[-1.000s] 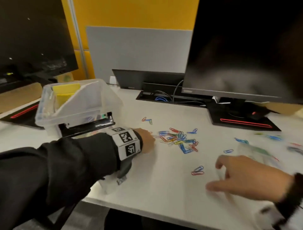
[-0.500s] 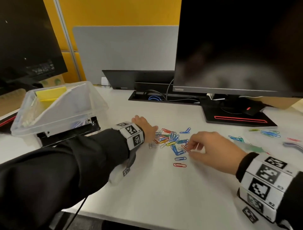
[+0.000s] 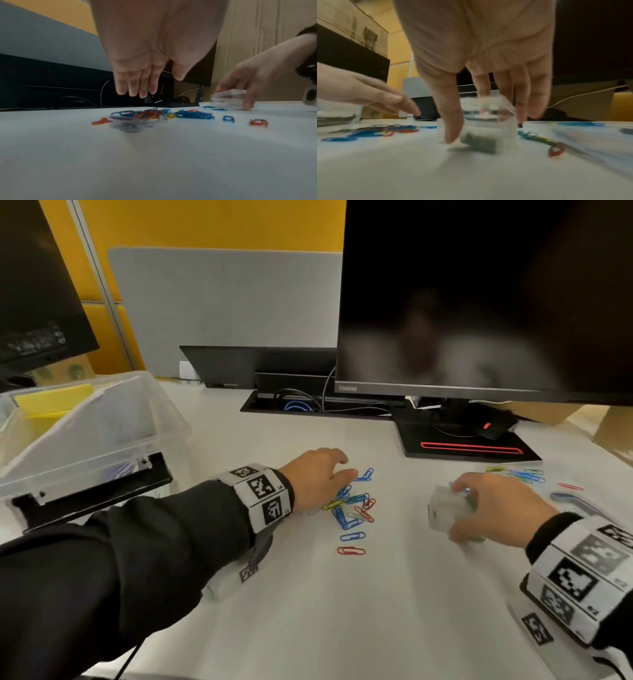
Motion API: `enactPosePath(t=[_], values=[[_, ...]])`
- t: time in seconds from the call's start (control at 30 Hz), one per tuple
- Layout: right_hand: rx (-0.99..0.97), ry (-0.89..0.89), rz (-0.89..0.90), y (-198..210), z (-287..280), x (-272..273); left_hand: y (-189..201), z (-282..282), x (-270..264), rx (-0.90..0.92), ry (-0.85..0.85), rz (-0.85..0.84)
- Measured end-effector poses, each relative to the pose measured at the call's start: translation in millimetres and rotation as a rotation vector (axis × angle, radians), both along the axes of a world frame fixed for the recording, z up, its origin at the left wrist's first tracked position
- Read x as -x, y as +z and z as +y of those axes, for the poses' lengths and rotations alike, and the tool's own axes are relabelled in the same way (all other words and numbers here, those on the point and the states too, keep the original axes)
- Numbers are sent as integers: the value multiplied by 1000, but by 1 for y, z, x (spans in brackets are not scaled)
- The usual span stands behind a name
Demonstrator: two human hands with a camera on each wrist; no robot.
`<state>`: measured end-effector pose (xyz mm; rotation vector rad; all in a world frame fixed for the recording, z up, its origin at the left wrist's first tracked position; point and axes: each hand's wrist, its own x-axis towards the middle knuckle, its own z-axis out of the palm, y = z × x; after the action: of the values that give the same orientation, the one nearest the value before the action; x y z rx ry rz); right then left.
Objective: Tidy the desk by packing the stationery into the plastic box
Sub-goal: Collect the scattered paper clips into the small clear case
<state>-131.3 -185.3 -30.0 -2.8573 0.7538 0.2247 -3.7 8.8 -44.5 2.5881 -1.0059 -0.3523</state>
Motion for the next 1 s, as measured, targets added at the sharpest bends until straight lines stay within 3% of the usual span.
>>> enactPosePath(t=[0.33, 0.5, 0.7, 0.77, 0.87, 0.93, 1.0], values=[[-224, 280, -441, -4, 48, -19, 6, -4, 14, 246, -272, -63], [-301, 327, -475, -7, 52, -21, 8, -4, 8, 313, -197, -245], [-142, 171, -426, -11, 40, -12, 4, -3, -3, 370, -63, -316], [-19, 23, -299, -10, 30, -4, 4, -2, -7, 380, -16, -351], [140, -153, 96, -10, 21, 12, 3, 2, -16, 356, 30, -390], [170, -161, 234, -12, 20, 19, 2, 4, -21, 331, 48, -386], [157, -114, 259, -14, 20, 20, 2, 4, -25, 314, 62, -381]])
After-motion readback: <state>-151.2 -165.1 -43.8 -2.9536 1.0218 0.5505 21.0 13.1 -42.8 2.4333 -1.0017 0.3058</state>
